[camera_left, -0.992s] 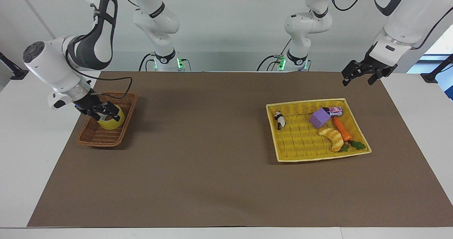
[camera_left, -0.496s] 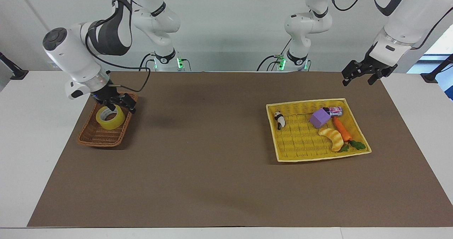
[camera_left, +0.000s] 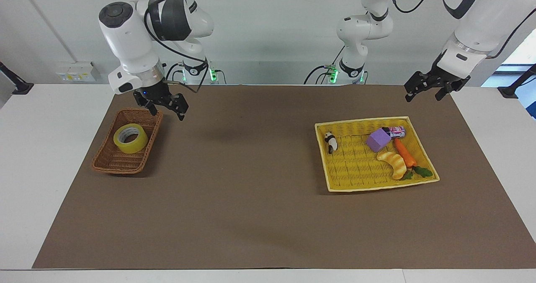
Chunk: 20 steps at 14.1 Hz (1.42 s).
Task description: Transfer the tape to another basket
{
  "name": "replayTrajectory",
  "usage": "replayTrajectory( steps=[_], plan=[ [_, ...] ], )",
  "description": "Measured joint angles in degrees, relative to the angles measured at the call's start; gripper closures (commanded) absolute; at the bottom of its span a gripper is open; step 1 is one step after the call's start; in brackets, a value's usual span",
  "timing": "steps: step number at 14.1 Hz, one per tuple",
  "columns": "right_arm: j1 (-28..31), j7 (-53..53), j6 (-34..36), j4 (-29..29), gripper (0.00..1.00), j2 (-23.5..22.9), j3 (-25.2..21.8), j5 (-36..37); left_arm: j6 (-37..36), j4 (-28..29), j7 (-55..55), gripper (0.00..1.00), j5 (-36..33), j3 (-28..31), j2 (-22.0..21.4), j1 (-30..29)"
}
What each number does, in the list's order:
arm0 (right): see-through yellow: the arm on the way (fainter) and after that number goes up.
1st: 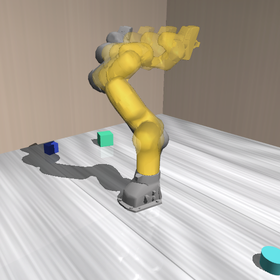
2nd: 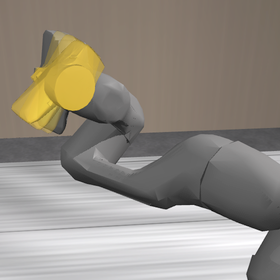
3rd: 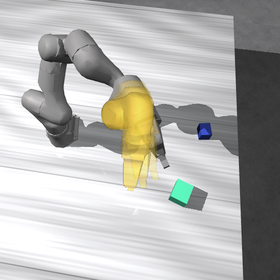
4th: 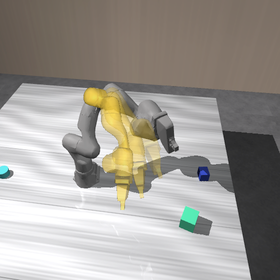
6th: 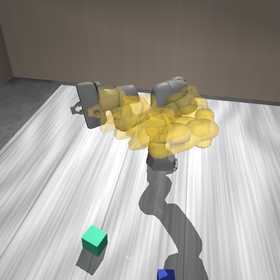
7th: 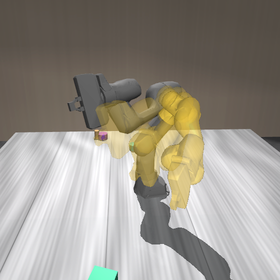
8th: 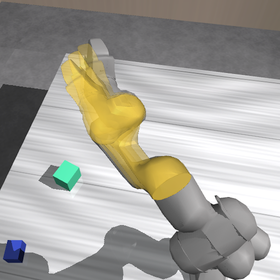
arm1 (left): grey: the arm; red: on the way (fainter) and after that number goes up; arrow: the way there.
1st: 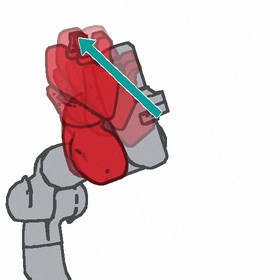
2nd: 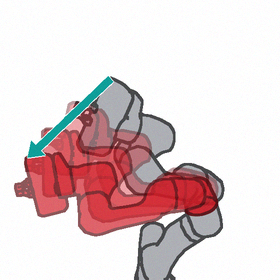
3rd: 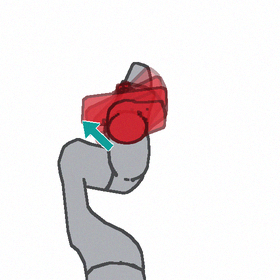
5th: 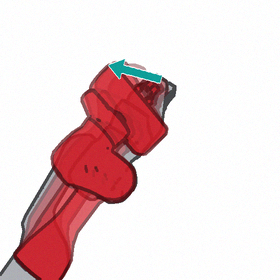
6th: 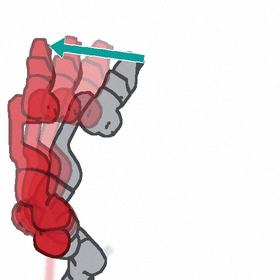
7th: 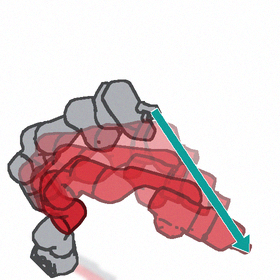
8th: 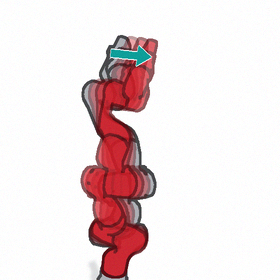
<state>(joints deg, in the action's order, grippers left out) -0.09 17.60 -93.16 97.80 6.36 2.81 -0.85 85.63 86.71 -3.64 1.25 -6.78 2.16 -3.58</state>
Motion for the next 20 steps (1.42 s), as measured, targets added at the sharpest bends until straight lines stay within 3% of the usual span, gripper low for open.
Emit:
replayTrajectory(
  steps=[3, 5, 20],
  plan=[
    [2.32, -2.15, 8.12, -8.2, 0.0, 0.27, -0.11, 0.0, 0.0, 0.0, 0.0, 0.0, 0.0, 0.0, 0.0, 0.0],
    [3.53, -4.05, 10.46, -10.63, 0.0, 0.37, -0.13, 0.0, 0.0, 0.0, 0.0, 0.0, 0.0, 0.0, 0.0, 0.0],
    [5.02, -9.18, 12.22, -7.34, 0.0, 2.05, -0.07, -0.01, 0.0, 0.0, 0.0, 0.0, 0.0, 0.0, 0.0, 0.0]
  ],
)
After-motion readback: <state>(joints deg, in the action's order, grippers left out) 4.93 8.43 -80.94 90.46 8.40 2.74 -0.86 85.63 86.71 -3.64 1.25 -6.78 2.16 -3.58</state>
